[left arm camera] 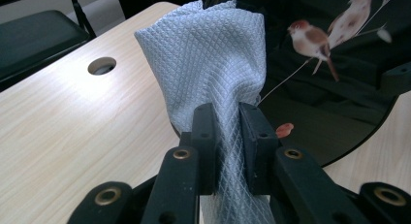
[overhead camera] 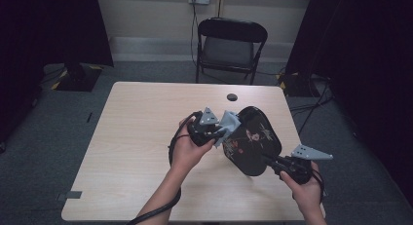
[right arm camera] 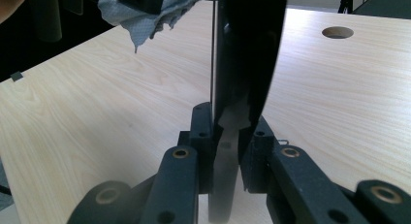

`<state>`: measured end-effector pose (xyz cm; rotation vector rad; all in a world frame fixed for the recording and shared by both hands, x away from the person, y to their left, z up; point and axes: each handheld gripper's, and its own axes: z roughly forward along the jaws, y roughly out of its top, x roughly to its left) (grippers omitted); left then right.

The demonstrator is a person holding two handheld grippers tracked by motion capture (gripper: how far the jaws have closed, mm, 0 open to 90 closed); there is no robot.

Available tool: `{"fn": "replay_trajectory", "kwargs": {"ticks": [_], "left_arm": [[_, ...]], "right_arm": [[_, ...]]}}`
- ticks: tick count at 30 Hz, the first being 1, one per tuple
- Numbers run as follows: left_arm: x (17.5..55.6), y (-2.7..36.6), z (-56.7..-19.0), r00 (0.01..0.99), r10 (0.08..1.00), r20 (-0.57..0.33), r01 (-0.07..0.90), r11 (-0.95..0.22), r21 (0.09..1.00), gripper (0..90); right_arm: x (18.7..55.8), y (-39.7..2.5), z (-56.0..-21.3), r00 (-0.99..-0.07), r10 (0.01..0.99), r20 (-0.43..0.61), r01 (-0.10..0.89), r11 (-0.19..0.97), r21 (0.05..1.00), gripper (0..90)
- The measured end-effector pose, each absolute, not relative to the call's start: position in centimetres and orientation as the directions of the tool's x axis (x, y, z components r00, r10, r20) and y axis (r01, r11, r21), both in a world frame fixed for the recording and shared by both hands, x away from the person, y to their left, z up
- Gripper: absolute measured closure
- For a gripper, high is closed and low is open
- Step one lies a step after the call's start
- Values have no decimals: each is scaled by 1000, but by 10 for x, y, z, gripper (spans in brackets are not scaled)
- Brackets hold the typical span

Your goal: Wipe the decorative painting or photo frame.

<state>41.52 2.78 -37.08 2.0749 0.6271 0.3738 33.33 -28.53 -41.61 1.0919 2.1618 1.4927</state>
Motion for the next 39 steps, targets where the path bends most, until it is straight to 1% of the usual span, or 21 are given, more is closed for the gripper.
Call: {"fn": "replay_trajectory", "kwargs": {"ticks": [13, 19, 27, 28, 37, 39], "left_arm": [[418, 29, -399, 825, 565, 16, 322, -492, 809, 782], [414, 25, -424, 828, 561, 0, 348, -514, 784, 781], [411, 23, -448, 824, 566, -19, 386, -537, 750, 781], [411, 24, -454, 823, 568, -16, 396, -553, 734, 782], [408, 31, -469, 816, 577, -21, 431, -585, 687, 783], [407, 33, -471, 815, 579, -9, 433, -600, 672, 783]], "right_arm": [[333, -285, -416, -673, 721, 168, 413, 178, 893, 789], [333, -284, -416, -675, 720, 161, 408, 183, 894, 790], [333, -284, -415, -673, 721, 162, 412, 184, 892, 790], [333, -284, -415, -673, 722, 162, 413, 185, 892, 790], [333, -282, -415, -666, 728, 163, 417, 183, 890, 789], [333, -282, -414, -666, 729, 161, 418, 186, 889, 789]]}}
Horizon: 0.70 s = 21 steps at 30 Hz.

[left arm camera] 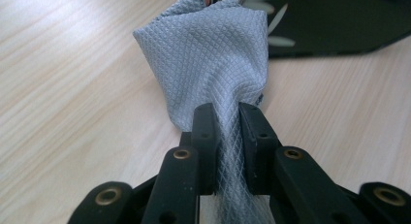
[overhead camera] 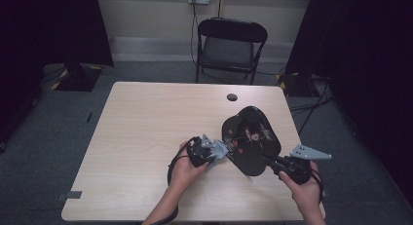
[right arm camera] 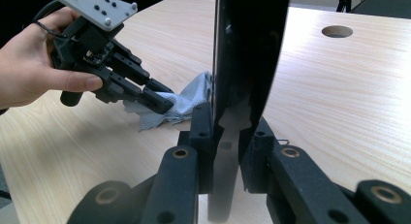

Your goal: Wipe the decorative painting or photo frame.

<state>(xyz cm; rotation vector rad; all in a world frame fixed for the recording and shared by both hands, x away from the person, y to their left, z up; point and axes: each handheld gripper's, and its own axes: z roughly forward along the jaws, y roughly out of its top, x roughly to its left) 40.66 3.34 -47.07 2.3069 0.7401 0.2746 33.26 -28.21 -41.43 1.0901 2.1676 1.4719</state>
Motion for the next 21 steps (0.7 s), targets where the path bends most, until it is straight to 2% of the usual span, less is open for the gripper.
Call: {"fn": "replay_trajectory", "kwargs": {"ticks": [5, 13, 21], "left_arm": [[403, 42, -466, 803, 595, -25, 445, -572, 689, 783], [405, 61, -416, 780, 626, 5, 396, -500, 770, 783], [409, 53, -366, 779, 626, 48, 309, -449, 839, 783]], "right_arm": [[333, -282, -414, -666, 728, 160, 418, 187, 889, 789], [333, -281, -414, -665, 729, 160, 419, 186, 889, 789], [333, -281, -414, -667, 727, 160, 417, 186, 890, 789]]}}
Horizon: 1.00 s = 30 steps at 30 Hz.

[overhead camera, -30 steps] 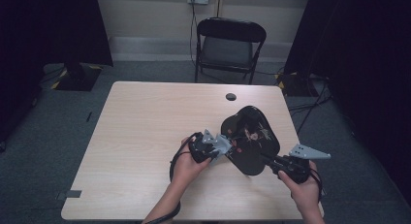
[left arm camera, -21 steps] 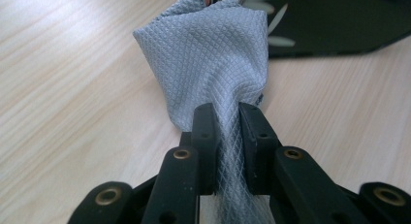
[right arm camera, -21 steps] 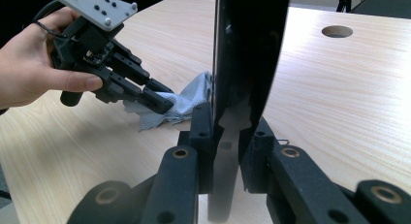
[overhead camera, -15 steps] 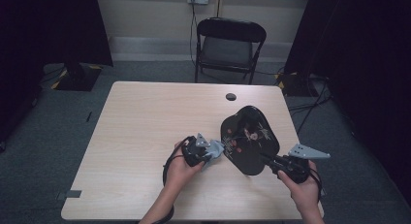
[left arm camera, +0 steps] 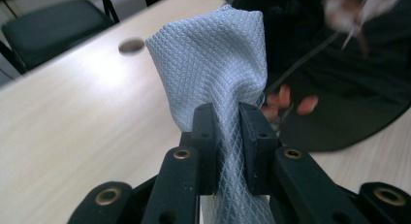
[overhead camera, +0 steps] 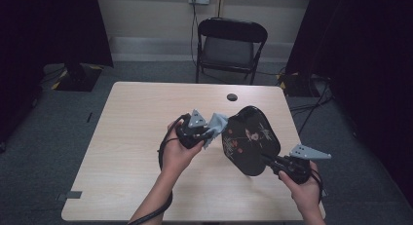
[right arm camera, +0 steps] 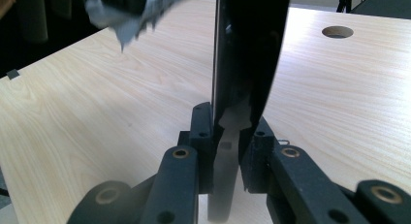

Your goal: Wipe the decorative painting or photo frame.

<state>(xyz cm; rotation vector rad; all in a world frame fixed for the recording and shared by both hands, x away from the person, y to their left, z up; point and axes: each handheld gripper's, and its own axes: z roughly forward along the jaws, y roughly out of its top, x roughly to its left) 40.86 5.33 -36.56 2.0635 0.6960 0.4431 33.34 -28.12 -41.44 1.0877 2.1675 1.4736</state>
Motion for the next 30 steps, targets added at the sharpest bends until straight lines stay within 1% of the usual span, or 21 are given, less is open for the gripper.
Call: {"fn": "replay_trajectory", "kwargs": {"ticks": [1, 2, 3, 6, 12, 18, 21, 30], "left_arm": [[409, 53, -366, 779, 626, 48, 309, -449, 839, 783], [408, 49, -354, 778, 625, 62, 283, -438, 853, 783], [408, 49, -354, 778, 625, 62, 283, -438, 853, 783], [407, 39, -338, 788, 611, 76, 243, -422, 874, 783], [406, 25, -332, 808, 584, 79, 217, -420, 881, 781], [408, 16, -346, 820, 568, 69, 239, -449, 861, 782], [409, 16, -355, 820, 570, 52, 255, -444, 859, 782], [409, 17, -373, 816, 576, 55, 276, -471, 838, 782]], "right_arm": [[333, -281, -414, -667, 728, 160, 417, 186, 890, 789], [333, -281, -414, -667, 728, 161, 417, 185, 890, 789], [334, -281, -414, -667, 728, 161, 417, 185, 890, 789], [334, -282, -415, -668, 727, 161, 417, 185, 890, 789], [334, -281, -415, -668, 726, 162, 417, 185, 890, 789], [334, -281, -414, -671, 725, 159, 417, 191, 889, 790], [334, -281, -414, -670, 724, 161, 417, 188, 889, 790], [334, -281, -414, -670, 725, 161, 417, 188, 889, 790]]}}
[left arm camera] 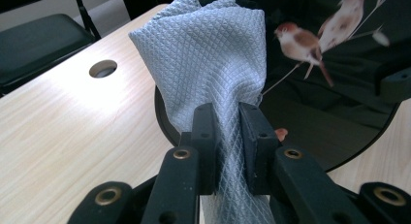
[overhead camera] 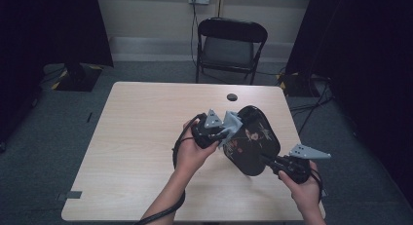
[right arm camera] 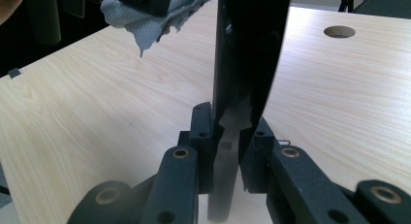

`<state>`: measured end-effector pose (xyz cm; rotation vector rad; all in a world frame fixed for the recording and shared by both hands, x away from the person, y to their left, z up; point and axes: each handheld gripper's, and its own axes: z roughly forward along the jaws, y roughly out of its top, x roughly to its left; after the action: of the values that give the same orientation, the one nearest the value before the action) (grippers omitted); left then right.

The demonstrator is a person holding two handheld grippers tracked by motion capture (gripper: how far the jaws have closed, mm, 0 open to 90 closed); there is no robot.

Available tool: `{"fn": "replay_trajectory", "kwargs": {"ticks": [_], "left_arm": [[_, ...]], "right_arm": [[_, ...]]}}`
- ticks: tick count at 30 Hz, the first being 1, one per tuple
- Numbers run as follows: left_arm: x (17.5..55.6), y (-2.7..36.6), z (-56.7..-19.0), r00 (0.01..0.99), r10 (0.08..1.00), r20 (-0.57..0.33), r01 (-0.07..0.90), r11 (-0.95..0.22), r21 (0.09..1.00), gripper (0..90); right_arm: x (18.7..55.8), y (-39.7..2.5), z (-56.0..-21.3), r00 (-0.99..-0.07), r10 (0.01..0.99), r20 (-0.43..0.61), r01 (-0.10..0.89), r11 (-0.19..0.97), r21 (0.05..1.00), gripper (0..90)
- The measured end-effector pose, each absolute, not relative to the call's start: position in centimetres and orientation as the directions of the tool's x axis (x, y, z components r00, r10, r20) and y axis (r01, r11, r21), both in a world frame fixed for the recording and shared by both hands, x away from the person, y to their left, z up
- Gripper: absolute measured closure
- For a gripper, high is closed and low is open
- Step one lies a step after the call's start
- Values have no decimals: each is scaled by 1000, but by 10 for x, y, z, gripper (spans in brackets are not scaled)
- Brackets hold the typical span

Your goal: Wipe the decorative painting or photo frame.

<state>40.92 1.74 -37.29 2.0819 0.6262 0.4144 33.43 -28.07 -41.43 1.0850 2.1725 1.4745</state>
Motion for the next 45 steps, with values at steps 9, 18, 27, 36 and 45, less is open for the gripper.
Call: {"fn": "replay_trajectory", "kwargs": {"ticks": [9, 18, 27, 36, 45], "left_arm": [[408, 17, -392, 816, 577, 34, 305, -480, 822, 782], [408, 18, -411, 815, 578, 31, 332, -510, 793, 782], [403, 19, -446, 815, 579, -6, 381, -527, 759, 782], [400, 17, -471, 824, 566, -33, 432, -589, 683, 781], [395, 27, -468, 820, 570, -43, 441, -583, 683, 782]], "right_arm": [[334, -281, -414, -670, 725, 159, 416, 190, 889, 789], [334, -280, -414, -670, 725, 157, 417, 192, 888, 790], [334, -280, -414, -670, 726, 158, 416, 190, 890, 789], [334, -280, -415, -668, 726, 162, 416, 184, 890, 789], [334, -280, -415, -668, 727, 159, 415, 186, 891, 789]]}}
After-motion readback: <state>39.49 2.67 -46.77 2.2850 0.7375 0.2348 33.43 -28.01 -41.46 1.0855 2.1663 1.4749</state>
